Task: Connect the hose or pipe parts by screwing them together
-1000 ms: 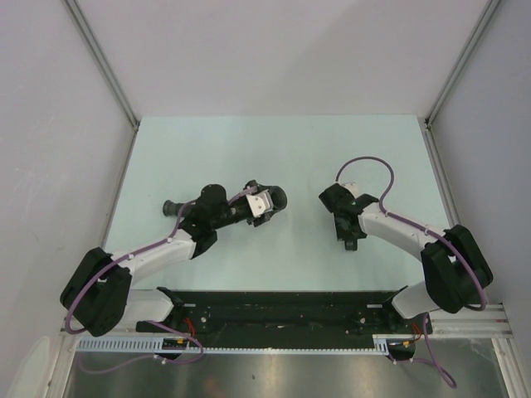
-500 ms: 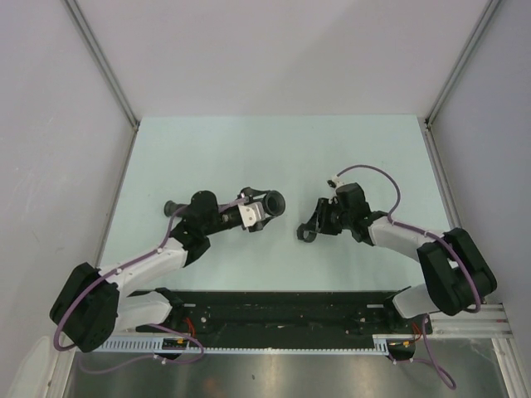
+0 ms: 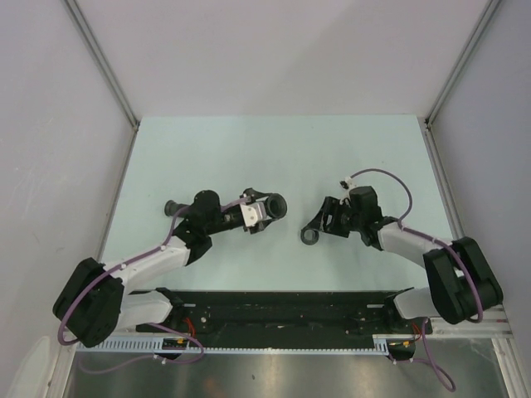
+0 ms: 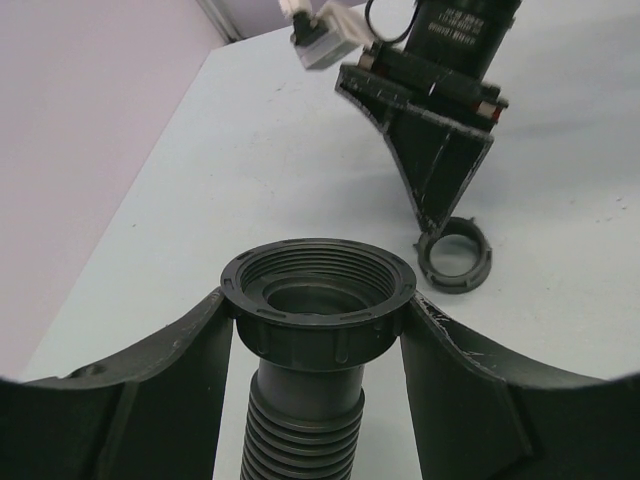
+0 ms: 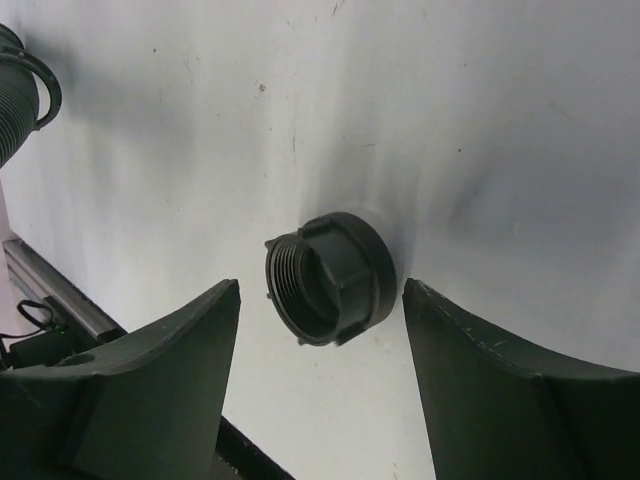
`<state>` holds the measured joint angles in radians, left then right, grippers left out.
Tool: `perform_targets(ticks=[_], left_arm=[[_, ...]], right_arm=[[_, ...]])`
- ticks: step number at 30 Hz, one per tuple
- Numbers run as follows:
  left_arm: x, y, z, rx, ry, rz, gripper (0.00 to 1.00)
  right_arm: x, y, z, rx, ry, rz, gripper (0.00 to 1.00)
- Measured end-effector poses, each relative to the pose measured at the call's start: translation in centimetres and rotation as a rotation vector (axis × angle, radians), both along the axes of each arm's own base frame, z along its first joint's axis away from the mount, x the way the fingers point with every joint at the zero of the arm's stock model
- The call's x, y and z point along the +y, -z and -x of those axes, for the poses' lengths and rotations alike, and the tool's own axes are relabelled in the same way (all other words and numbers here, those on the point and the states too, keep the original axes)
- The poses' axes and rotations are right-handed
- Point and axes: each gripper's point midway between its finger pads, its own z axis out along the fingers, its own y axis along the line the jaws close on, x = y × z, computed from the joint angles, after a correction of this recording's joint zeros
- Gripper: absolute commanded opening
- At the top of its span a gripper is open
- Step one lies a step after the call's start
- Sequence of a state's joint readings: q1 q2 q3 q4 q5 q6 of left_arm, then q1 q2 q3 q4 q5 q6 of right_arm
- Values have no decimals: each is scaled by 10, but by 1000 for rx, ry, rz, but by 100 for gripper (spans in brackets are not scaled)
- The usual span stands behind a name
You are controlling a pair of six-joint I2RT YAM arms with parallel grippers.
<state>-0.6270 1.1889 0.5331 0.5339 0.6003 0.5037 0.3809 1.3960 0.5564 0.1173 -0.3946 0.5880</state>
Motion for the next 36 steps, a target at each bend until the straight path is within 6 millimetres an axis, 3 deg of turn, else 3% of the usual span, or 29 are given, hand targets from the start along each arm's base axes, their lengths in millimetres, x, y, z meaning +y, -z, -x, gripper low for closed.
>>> perform_targets(ticks=[6,14,18,24,36], left_arm=[[7,-6,-5,-70,-41,-27,0],[15,-12,-7,-124,-67,-99,0],[18,-12,-5,-118,-71,-118,0],[20,-6,-1,-61,-78,-120,0],[20,-4,1,-20,-82,-112,0]], right_arm=[[-18,-24,-5,-85,30,125,72],[2,-45,-7,-192,-123,324,77],[10,-36,-3,-177,-204,413,77],[5,-14,8,-110,-289,509,78],[5,4,12,-44,-320,584,73]])
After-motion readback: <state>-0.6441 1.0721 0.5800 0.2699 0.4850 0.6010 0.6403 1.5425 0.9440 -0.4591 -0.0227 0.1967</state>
